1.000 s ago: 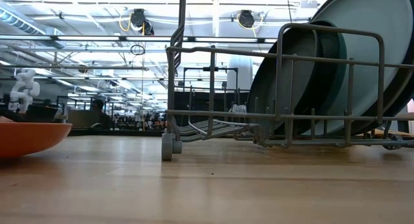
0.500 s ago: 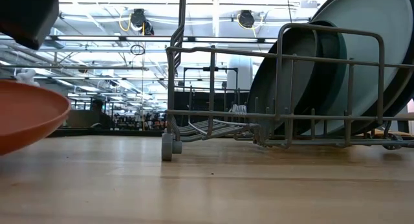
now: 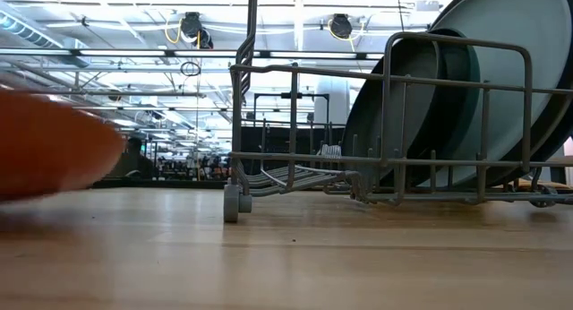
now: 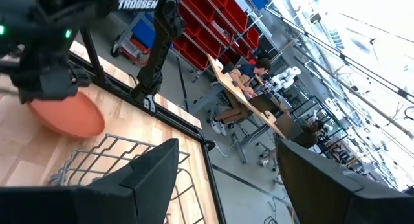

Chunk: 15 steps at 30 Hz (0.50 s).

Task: Sort dishes
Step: Put the orange plate into the green dish rack

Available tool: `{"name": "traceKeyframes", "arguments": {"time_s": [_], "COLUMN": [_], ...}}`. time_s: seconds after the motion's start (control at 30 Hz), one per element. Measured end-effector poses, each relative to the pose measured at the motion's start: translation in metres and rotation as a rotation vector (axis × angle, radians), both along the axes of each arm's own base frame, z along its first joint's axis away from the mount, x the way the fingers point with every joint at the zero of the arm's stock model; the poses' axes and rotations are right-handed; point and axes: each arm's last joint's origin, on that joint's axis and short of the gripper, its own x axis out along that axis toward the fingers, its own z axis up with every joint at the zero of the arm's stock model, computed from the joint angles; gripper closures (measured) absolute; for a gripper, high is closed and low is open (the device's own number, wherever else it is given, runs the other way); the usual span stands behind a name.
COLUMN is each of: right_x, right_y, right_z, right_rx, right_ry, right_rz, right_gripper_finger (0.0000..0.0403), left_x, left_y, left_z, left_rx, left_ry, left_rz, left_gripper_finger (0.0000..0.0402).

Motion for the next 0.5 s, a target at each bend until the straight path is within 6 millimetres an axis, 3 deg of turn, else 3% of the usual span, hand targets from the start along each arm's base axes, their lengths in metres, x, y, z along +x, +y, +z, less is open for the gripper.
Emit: {"name": "traceKeyframes", "arguments": {"time_s": [0.27,0.5], "right_x": [0.000,0.000], "right_y": [0.000,0.000], "right_z": [0.000,0.000], "right_rx": [0.000,0.000], "right_ry": [0.000,0.000], "right_rz": [0.000,0.000], "right_gripper_finger": [0.0149,0.0149], "left_x": [0.011,0.012], "left_y": [0.000,-0.002], "left_z": [0.079,0.155], "left_rx": [0.127,0.237], "left_ry": [-0.289,-0.708], "left_rz": [-0.020,-0.068], "left_gripper_finger": [0.0400,0.0401]}}
